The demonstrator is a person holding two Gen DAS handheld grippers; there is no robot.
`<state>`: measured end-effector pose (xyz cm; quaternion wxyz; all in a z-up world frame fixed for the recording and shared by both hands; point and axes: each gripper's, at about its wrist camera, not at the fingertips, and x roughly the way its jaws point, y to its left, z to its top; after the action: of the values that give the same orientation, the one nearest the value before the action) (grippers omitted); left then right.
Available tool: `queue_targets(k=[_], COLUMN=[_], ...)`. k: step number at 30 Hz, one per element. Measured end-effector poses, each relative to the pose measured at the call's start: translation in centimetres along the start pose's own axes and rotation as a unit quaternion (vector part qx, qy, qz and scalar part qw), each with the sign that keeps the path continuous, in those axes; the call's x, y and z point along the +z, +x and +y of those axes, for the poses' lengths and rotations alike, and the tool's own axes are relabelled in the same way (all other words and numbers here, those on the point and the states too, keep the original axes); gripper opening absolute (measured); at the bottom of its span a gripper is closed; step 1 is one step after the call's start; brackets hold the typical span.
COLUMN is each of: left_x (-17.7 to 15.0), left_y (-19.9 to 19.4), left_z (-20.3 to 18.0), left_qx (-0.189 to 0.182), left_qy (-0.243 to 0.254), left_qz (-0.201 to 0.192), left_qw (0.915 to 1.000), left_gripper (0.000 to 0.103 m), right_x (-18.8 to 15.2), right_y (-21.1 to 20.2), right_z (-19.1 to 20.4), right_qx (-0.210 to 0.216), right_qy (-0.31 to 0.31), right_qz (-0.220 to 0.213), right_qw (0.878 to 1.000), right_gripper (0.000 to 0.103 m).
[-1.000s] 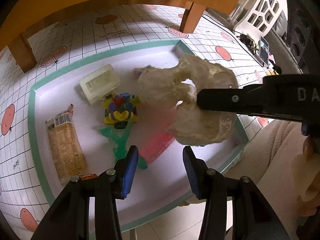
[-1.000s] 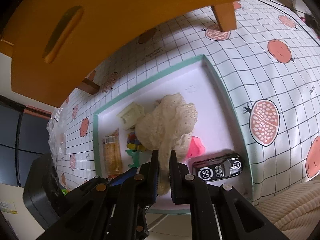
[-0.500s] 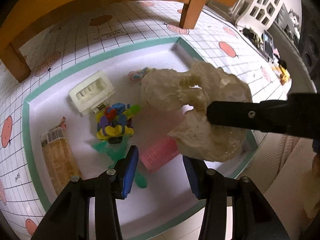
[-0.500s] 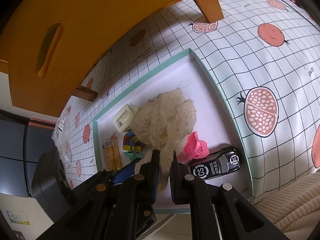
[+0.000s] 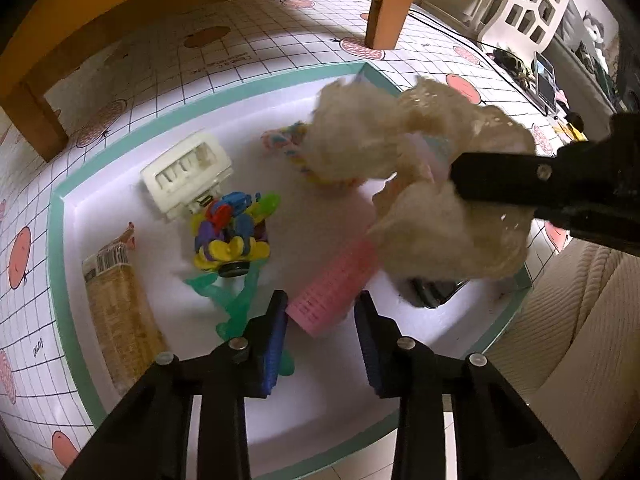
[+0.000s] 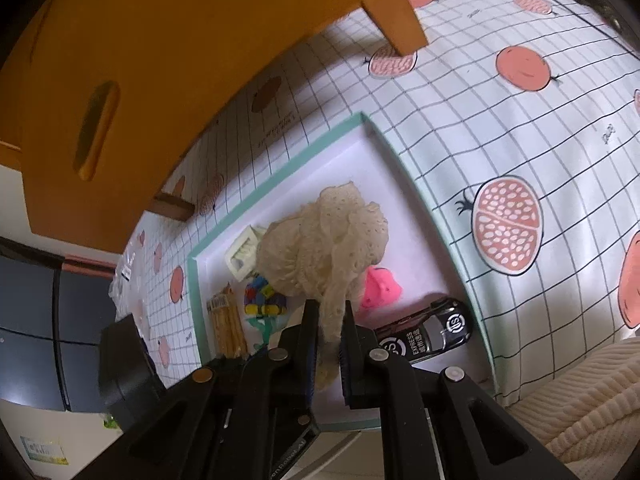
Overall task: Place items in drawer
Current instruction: 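Grasp the pink hair roller with the left tool while the right tool holds the lace cloth, then carry the pink roller and lace cloth into the drawer and open both tools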
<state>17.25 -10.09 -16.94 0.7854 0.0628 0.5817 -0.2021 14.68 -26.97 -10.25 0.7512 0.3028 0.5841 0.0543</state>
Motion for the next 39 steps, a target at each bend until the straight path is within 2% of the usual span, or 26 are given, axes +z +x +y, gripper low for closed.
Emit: queue_targets(k=[12, 25, 34, 39], left_x=[-1.0, -1.5, -1.0, 0.5], left_y=[-0.8, -3.2, -8.6, -13.7], left_z=[1.6, 3.0, 2.8, 3.1], left_qx=[-0.003, -0.018, -0.04, -0.056], left_qy=[-0.028, -0.059, -0.075, -0.086], left_qz=[-0.005, -0.026, -0.067, -0.122], left_qw=[0.9996, 0.9978, 0.9941, 0.9872], left_gripper=[0.029, 0.028, 0.028, 0.028], right_x=[0.5, 0.3, 0.1, 0.4], right_y=[-2.1, -4.7, -6.8, -9.3], right_z=[-1.7, -1.2, -0.3, 1.1], right_qx=[0.022, 0.042, 0.055, 0.079], right_qy=[0.048, 0.027, 0.017, 0.004], right_qz=[-0.053, -0.092, -0.111, -0.138], right_qw=[0.997, 0.994, 0.992, 0.987], right_gripper=[0.01, 0.01, 0.01, 0.01])
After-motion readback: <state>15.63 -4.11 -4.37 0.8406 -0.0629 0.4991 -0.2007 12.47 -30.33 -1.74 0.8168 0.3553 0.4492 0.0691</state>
